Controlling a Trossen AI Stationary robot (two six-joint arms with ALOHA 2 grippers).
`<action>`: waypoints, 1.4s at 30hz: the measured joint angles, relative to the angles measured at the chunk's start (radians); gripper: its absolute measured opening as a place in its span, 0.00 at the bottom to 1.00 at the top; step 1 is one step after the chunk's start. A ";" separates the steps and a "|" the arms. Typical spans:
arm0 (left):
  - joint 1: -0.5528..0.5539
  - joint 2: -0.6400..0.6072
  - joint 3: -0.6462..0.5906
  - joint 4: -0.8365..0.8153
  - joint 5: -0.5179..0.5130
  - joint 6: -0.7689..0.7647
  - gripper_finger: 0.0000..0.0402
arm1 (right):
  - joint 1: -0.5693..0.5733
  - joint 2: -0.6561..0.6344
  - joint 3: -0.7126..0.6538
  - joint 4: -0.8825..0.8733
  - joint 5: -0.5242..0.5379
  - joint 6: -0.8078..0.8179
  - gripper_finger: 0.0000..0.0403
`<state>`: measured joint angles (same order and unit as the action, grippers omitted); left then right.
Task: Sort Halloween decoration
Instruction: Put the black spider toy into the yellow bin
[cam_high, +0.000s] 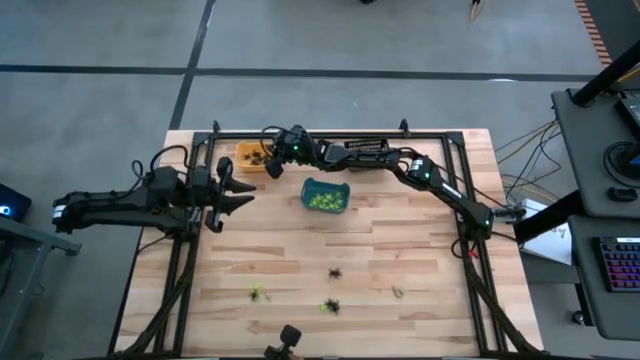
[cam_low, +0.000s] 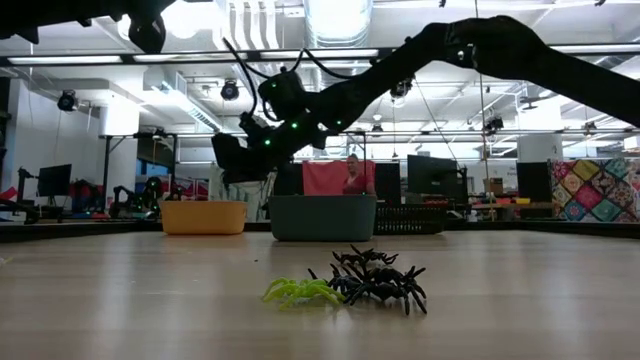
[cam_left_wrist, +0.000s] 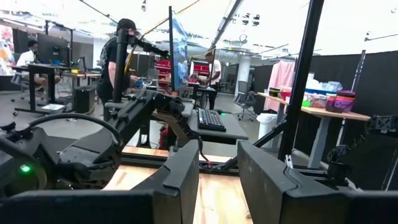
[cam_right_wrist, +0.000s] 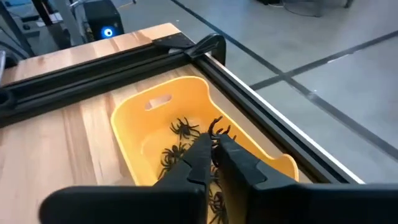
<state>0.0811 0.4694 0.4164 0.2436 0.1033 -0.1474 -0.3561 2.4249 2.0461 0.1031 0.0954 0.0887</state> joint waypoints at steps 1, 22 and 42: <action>0.000 0.001 0.000 -0.001 0.000 -0.003 0.23 | 0.000 0.002 0.002 0.000 -0.009 0.000 0.06; 0.000 0.133 -0.020 -0.007 0.001 -0.211 0.23 | 0.013 -0.264 0.010 -0.628 -0.253 -0.190 0.30; -0.122 0.355 -0.019 -0.115 -0.031 -0.467 0.23 | 0.300 -0.872 -0.618 -0.754 -0.253 -0.192 0.20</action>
<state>-0.0413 0.8245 0.3977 0.1281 0.0723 -0.6146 -0.0561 1.5529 1.4286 -0.6508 -0.1574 -0.1034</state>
